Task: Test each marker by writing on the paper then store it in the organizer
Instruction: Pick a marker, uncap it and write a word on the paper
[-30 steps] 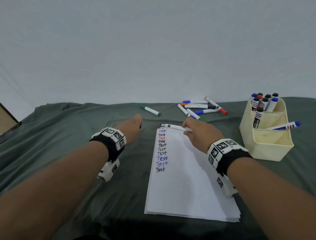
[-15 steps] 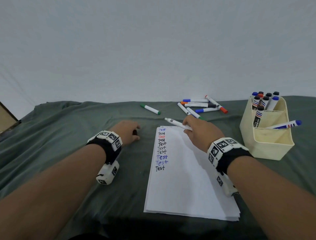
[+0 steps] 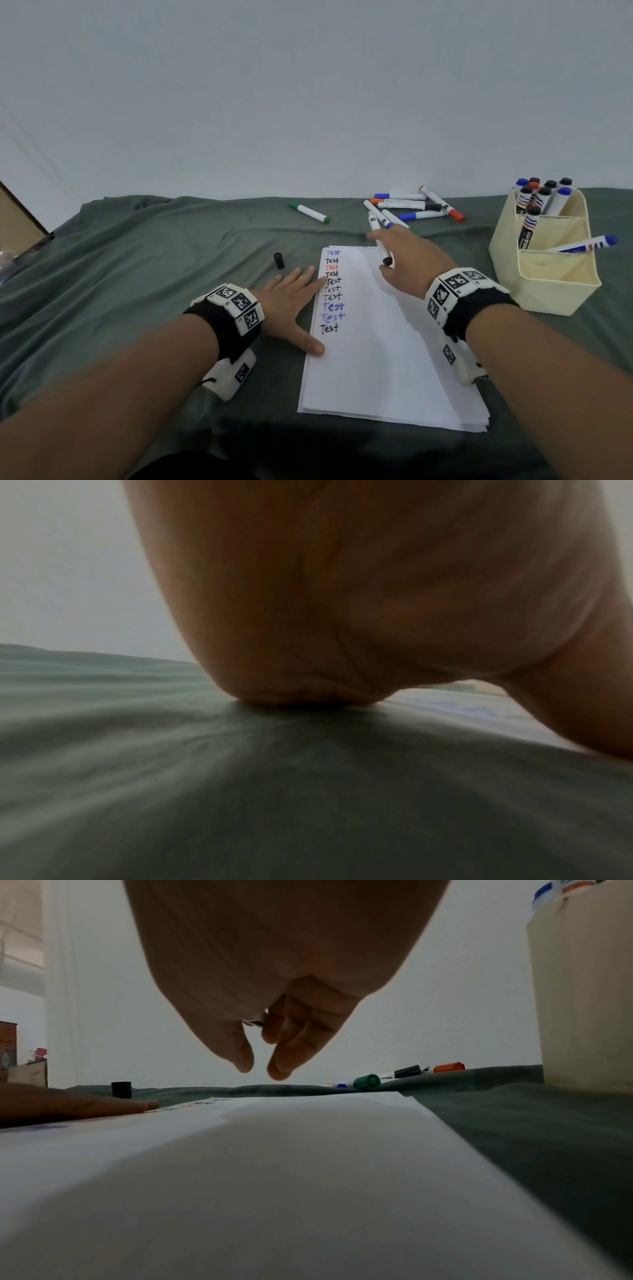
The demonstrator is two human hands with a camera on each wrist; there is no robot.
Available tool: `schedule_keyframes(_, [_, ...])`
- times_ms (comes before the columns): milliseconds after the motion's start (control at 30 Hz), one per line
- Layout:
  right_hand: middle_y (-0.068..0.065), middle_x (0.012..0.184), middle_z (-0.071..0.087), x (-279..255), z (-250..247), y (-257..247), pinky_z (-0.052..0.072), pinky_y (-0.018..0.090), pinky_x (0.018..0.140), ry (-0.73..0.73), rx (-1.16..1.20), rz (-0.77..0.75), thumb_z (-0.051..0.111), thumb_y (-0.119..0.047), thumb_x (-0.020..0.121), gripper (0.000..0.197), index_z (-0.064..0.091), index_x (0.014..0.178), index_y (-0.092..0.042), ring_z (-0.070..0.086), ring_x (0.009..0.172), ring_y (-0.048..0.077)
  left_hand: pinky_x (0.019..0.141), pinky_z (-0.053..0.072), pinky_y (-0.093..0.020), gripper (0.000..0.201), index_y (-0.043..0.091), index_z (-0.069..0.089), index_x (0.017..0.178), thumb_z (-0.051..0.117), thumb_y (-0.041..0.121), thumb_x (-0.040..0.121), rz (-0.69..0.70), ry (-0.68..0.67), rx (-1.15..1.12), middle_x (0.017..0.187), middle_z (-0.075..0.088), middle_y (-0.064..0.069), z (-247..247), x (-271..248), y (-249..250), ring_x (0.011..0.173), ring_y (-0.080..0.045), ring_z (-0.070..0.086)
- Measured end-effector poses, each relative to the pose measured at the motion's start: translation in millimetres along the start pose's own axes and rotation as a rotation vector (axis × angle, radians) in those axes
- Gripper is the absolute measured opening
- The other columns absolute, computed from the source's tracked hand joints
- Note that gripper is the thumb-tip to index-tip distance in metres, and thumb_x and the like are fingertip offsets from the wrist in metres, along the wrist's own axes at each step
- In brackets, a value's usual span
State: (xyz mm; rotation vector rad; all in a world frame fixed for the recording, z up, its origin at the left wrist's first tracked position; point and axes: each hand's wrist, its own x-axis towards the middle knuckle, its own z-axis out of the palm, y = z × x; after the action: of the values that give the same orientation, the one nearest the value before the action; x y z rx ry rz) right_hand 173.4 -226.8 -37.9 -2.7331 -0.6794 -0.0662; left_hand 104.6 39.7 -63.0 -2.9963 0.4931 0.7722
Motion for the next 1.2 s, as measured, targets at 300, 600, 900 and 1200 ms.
schedule_keyframes(300, [0.003, 0.105, 0.067, -3.9, -15.7, -5.8, 0.045, 0.033, 0.085, 0.234, 0.233, -0.042, 0.06, -0.03, 0.099, 0.019, 0.071, 0.113, -0.022, 0.061, 0.101, 0.021, 0.118, -0.013, -0.049, 0.139, 0.033, -0.024, 0.151, 0.056, 0.093, 0.054, 0.004, 0.04, -0.006, 0.159, -0.03, 0.007, 4.9, 5.9, 0.8, 0.146, -0.019, -0.027])
schedule_keyframes(600, [0.013, 0.085, 0.068, -38.7, 26.2, -51.9, 0.061, 0.027, 0.067, 0.172, 1.701, 0.478, 0.071, 0.003, 0.089, 0.018, 0.058, 0.097, -0.007, 0.069, 0.07, 0.02, 0.119, -0.008, -0.053, 0.136, 0.031, -0.023, 0.152, 0.059, 0.089, 0.059, -0.019, 0.042, 0.021, 0.16, -0.028, 0.003, 3.7, 3.1, 4.9, 0.148, -0.022, -0.023])
schedule_keyframes(900, [0.018, 0.081, 0.07, -57.2, 48.0, -58.1, 0.058, 0.025, 0.062, 0.017, 1.435, 0.237, 0.078, 0.008, 0.08, 0.023, 0.068, 0.074, -0.013, 0.073, 0.082, 0.034, 0.118, -0.012, -0.054, 0.154, 0.032, -0.028, 0.149, 0.067, 0.09, 0.042, -0.026, -0.013, 0.045, 0.158, -0.033, 0.004, 0.0, 0.8, 4.7, 0.146, -0.021, -0.028])
schedule_keyframes(1200, [0.016, 0.078, 0.072, -58.1, 49.8, -59.5, 0.058, 0.029, 0.068, 0.017, 1.248, 0.166, 0.085, -0.003, 0.076, 0.02, 0.074, 0.069, -0.017, 0.072, 0.075, 0.027, 0.118, -0.011, -0.054, 0.156, 0.033, -0.029, 0.148, 0.065, 0.092, 0.039, -0.037, -0.026, 0.052, 0.157, -0.034, 0.006, -1.0, 0.5, 5.9, 0.146, -0.02, -0.028])
